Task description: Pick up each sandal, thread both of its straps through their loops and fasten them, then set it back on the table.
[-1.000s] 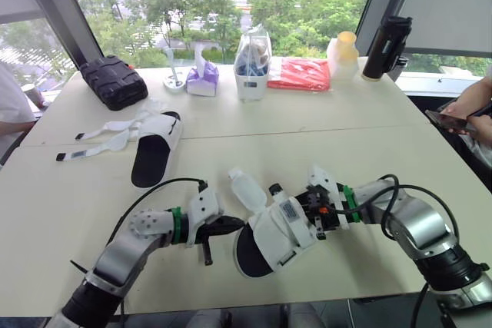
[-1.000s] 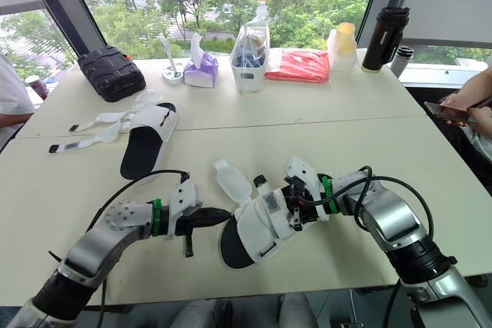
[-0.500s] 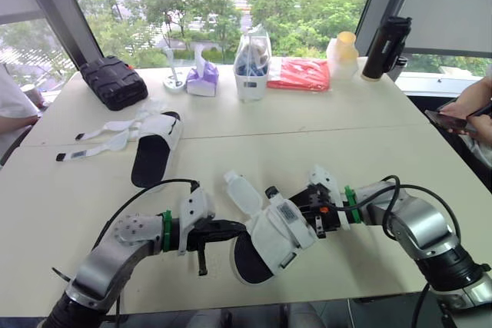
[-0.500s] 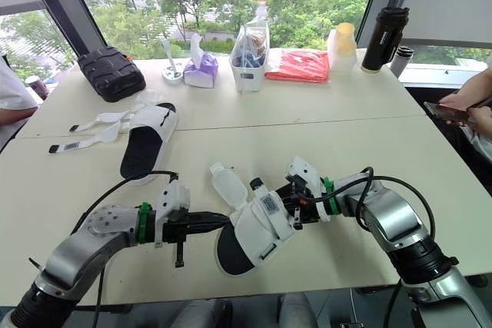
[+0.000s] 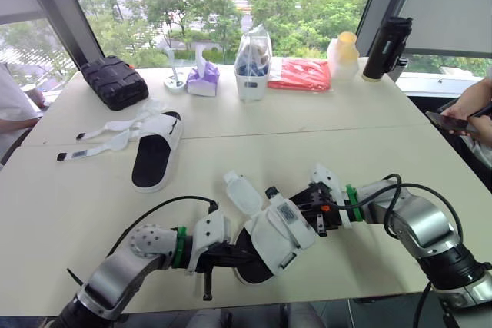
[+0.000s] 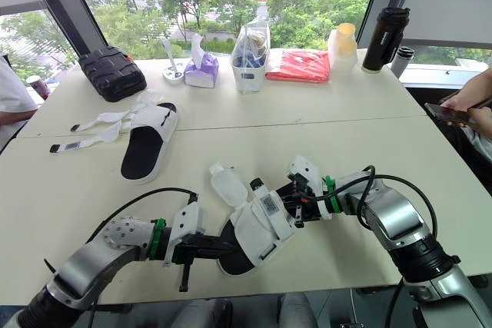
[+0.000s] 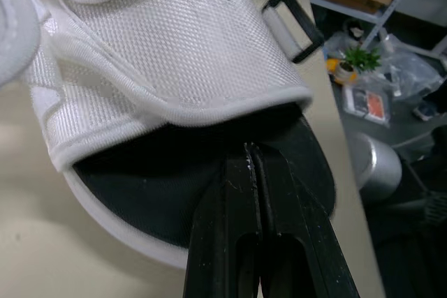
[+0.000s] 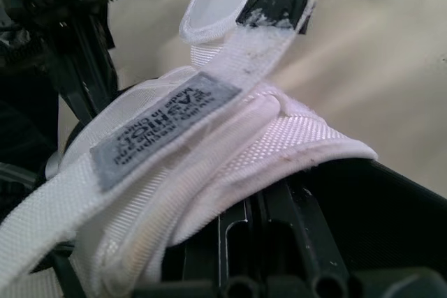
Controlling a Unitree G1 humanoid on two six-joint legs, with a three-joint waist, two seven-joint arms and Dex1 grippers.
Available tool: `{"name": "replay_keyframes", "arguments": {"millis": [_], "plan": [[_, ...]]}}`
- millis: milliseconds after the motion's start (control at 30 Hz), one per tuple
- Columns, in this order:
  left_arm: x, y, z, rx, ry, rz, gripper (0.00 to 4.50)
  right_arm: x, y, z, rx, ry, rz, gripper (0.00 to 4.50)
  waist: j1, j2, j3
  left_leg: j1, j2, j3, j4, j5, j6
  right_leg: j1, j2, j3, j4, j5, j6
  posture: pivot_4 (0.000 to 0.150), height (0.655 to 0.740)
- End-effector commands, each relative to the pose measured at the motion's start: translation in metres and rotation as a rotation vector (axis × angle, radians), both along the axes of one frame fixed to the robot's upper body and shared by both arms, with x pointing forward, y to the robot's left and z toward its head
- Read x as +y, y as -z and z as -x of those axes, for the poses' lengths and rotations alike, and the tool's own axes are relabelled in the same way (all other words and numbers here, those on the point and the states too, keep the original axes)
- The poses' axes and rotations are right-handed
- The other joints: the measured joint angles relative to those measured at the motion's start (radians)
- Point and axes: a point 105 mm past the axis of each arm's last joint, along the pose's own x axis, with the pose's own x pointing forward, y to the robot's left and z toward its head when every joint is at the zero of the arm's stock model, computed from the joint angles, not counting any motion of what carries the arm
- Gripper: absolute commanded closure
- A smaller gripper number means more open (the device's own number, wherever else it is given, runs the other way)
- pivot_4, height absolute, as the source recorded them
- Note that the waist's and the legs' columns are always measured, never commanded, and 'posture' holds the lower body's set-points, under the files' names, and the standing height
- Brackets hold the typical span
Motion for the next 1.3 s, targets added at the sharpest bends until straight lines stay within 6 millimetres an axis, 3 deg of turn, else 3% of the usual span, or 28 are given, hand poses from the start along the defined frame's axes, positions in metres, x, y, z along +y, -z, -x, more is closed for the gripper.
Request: {"name": "replay_keyframes", "arguments": {"millis": [33,367,667,900,1300], "plan": [[-0.004,0.001,-0.008,-0.04,-0.037,0.01,4.5,0.006,-0.017,0.002,-0.047,-0.01,-0.041,4.41,0.0,0.0,0.0,0.0,0.0,0.0,0.0,0.0,0.0,0.0,0.0,0.0,0.0,0.0,0.0,0.15,0.74],[0.003,-0.006,-0.037,-0.152,-0.197,0.076,4.5,0.015,-0.02,0.016,0.004,0.011,-0.077,4.41,0.001,0.0,0.0,0.0,0.0,0.0,0.0,0.0,0.0,0.0,0.0,0.0,0.0,0.0,0.0,0.15,0.74],[0.02,-0.021,-0.056,-0.201,-0.249,0.092,4.5,0.019,-0.007,0.018,0.054,0.042,-0.066,4.41,0.001,0.0,0.0,0.0,0.0,0.0,0.0,0.0,0.0,0.0,0.0,0.0,0.0,0.0,0.0,0.15,0.74],[0.016,-0.012,-0.043,-0.127,-0.175,0.086,4.5,0.014,0.011,0.012,0.037,0.083,-0.025,4.41,0.0,0.0,0.0,0.0,0.0,0.0,0.0,0.0,0.0,0.0,0.0,0.0,0.0,0.0,0.0,0.15,0.74],[0.018,-0.005,-0.024,-0.072,-0.092,0.062,4.5,0.015,0.023,0.01,0.044,0.107,-0.019,4.41,-0.001,0.0,0.0,0.001,0.0,0.0,0.0,0.0,0.0,0.001,0.0,0.0,0.0,0.0,0.0,0.15,0.74]]}}
